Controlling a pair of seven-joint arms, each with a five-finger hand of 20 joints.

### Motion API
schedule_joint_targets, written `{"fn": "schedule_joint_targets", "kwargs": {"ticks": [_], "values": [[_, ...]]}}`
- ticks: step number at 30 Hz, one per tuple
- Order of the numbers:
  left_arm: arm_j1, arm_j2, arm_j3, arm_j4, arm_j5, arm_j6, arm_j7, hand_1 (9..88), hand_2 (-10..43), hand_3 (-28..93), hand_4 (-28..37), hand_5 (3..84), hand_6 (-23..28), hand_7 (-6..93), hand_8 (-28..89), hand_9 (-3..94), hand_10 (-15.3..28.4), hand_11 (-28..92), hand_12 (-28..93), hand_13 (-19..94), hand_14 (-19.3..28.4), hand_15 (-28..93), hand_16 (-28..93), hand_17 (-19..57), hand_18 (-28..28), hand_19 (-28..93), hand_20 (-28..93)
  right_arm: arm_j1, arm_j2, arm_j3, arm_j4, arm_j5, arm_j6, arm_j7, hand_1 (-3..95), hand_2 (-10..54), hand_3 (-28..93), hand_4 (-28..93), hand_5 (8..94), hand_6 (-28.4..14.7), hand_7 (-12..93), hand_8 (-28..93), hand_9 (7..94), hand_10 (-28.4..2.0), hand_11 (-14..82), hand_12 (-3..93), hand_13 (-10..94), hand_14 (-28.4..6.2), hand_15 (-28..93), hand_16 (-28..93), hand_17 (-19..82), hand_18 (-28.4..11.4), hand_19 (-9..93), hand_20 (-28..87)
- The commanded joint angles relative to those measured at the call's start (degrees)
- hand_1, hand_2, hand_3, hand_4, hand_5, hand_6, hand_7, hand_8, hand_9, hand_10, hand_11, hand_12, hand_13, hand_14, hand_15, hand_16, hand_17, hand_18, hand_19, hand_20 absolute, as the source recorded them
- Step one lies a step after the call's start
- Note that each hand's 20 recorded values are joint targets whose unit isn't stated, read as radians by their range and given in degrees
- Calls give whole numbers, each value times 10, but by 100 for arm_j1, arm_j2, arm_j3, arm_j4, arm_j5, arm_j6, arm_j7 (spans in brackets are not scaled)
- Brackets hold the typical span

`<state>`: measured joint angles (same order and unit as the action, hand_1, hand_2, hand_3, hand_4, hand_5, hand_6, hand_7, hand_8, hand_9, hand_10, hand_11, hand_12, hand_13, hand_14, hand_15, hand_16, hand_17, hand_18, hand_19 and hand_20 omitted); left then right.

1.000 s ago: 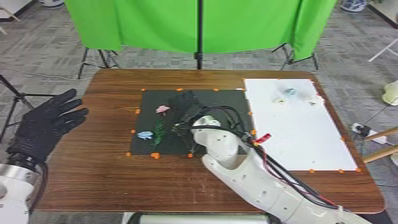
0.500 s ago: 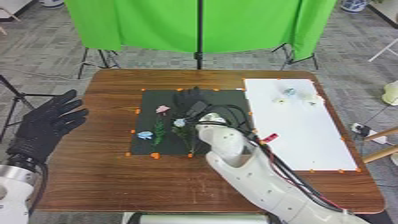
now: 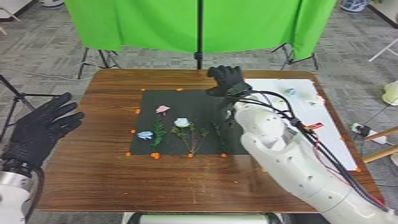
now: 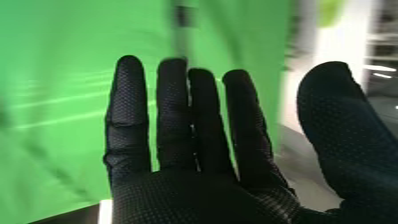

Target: Arrange flowers

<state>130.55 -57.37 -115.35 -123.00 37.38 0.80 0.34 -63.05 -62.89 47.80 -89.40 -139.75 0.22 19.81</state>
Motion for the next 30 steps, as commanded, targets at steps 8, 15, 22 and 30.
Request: {"fn": "schedule_joint_targets", "kwargs": {"ticks": [8,15,22,30], "values": [[156,-95,-75,-35,0,74,53,257,42,726,-253,362,29,161,-103,310,118,205,89,273,141,439,-41,-65,213,528,90,-576,1688,935,438,-186,514,1076,313,-62,902,-282,432,15,460,-244,502,-85,377,187,479,-43,478,131,158,-169,579,191],[161,-118,-64,-42,10,77,38,258,42,725,-253,363,30,160,-101,309,120,206,88,272,142,443,-42,-66,213,530,88,-902,1846,1060,341,-531,678,772,352,-91,877,-283,482,29,496,-153,573,-71,405,233,545,-32,566,162,193,-153,626,241],[205,-127,-89,-53,2,96,61,257,41,726,-252,363,30,159,-100,309,120,207,88,271,144,445,-44,-66,213,530,86,-950,1868,906,414,-890,754,472,385,-95,830,-283,503,37,554,-82,623,-49,365,342,576,-20,590,256,208,-148,655,279],[165,-117,-59,-38,4,79,51,258,41,725,-253,363,31,157,-99,308,120,207,88,270,145,446,-45,-66,214,531,84,-767,1706,679,582,-1081,491,454,373,-95,842,-283,492,40,530,-98,598,-52,395,323,558,-22,603,252,207,-146,653,287]]}}
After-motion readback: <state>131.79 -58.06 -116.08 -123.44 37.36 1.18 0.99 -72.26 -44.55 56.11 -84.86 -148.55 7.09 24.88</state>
